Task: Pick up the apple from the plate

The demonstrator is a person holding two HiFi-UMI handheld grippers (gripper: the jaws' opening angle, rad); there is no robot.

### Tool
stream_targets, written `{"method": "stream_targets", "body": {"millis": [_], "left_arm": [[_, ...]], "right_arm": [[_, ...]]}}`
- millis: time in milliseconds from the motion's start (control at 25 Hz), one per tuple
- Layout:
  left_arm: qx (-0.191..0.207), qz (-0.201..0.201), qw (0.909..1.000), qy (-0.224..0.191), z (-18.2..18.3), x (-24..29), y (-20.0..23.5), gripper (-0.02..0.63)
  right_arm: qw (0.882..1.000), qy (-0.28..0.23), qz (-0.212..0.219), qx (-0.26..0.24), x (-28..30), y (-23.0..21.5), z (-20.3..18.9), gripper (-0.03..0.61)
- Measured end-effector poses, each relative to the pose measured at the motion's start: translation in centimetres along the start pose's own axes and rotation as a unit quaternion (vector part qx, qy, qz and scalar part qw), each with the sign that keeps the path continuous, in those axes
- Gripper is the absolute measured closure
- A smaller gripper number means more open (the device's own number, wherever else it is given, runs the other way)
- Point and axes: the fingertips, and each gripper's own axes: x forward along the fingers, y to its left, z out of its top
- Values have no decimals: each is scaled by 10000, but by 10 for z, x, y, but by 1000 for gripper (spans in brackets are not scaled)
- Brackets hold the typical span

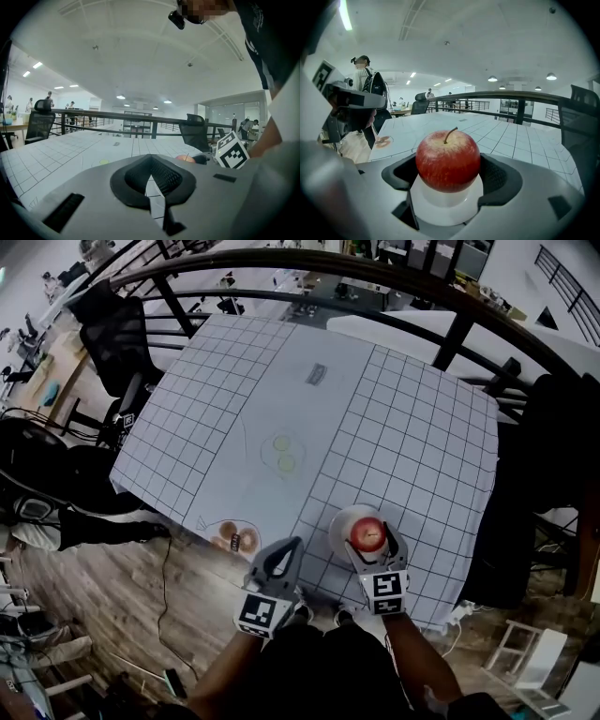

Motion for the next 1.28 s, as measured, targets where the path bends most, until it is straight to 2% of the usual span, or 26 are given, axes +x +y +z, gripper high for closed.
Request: {"method": "stream_targets", "body": {"millis": [480, 840, 1280], "left_arm": [[37, -29, 9998, -213, 25, -4, -8, 595], [102, 0, 9988, -485, 53, -11, -6, 595], [194, -106, 9954, -928, 93, -13, -12, 595]], "right_arm": [[9965, -836, -3, -96, -37, 2, 89, 162], [9857, -1684, -18, -65, -78, 5, 164, 163], [9750, -2219, 7, -84, -106, 15, 194, 161]]}}
